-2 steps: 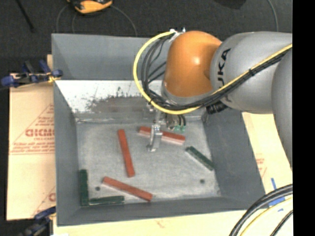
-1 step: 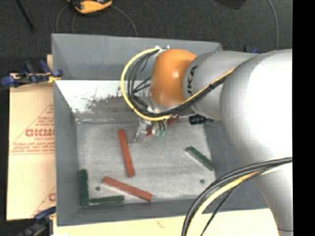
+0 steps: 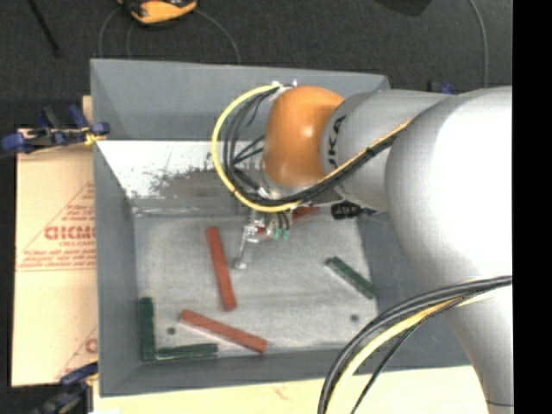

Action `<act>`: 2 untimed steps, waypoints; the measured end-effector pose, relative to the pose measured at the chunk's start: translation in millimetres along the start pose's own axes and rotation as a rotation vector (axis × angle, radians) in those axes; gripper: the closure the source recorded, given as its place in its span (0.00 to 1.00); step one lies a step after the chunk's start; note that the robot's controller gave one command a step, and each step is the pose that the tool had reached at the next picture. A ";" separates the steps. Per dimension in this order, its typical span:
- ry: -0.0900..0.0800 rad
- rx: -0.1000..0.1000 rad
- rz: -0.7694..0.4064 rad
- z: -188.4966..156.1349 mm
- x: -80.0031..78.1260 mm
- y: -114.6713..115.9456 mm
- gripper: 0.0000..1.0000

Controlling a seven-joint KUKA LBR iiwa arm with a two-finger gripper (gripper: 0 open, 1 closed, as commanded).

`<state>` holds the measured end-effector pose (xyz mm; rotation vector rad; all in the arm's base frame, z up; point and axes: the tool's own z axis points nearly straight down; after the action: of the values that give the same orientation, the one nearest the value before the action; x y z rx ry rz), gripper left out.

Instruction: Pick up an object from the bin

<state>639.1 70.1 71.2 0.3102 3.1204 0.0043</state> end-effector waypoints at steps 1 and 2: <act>0.000 0.000 0.000 0.0 0.0 0.0 0.00; 0.001 0.002 -0.011 -2.2 0.2 3.1 0.00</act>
Offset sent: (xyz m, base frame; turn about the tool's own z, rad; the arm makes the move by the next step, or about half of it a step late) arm 0.0079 0.0516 0.0348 -0.1474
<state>639.5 73.2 73.4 0.2926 3.1234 0.0020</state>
